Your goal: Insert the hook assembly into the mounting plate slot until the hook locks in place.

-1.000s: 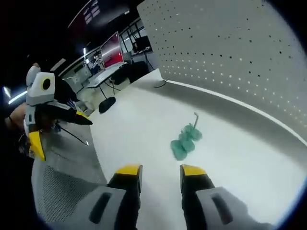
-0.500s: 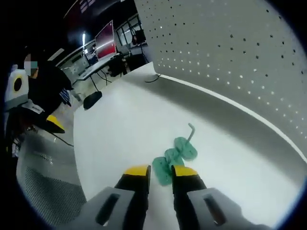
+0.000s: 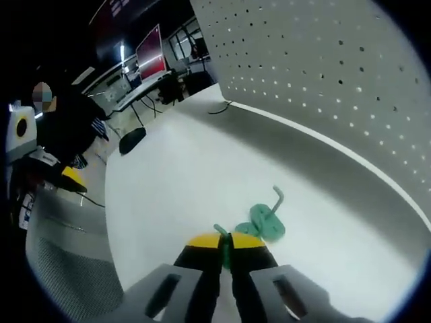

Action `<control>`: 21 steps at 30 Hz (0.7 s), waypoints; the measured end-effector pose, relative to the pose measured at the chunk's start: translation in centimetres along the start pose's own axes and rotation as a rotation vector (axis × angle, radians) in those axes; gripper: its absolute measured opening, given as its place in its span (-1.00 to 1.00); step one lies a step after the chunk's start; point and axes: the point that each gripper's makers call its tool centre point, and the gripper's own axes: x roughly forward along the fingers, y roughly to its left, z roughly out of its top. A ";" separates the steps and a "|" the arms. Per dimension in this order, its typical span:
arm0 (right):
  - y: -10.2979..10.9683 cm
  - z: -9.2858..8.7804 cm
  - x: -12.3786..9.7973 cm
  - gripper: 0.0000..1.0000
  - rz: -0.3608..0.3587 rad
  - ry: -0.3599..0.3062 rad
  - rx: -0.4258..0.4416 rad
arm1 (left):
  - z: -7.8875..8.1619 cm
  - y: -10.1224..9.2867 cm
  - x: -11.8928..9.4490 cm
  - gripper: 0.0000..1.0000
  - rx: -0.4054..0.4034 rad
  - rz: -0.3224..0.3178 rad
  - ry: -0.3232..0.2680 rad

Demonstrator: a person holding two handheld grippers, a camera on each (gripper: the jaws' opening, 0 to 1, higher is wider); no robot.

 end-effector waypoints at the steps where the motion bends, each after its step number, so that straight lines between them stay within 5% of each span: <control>1: 0.0 0.0 0.0 -1.00 -0.001 0.000 0.004 | 0.0 0.0 0.0 0.85 -0.001 0.001 0.002; 21: 0.3 1.6 -3.8 -1.00 -0.063 -0.151 0.132 | 1.6 -0.2 -0.2 0.80 0.035 0.010 -0.028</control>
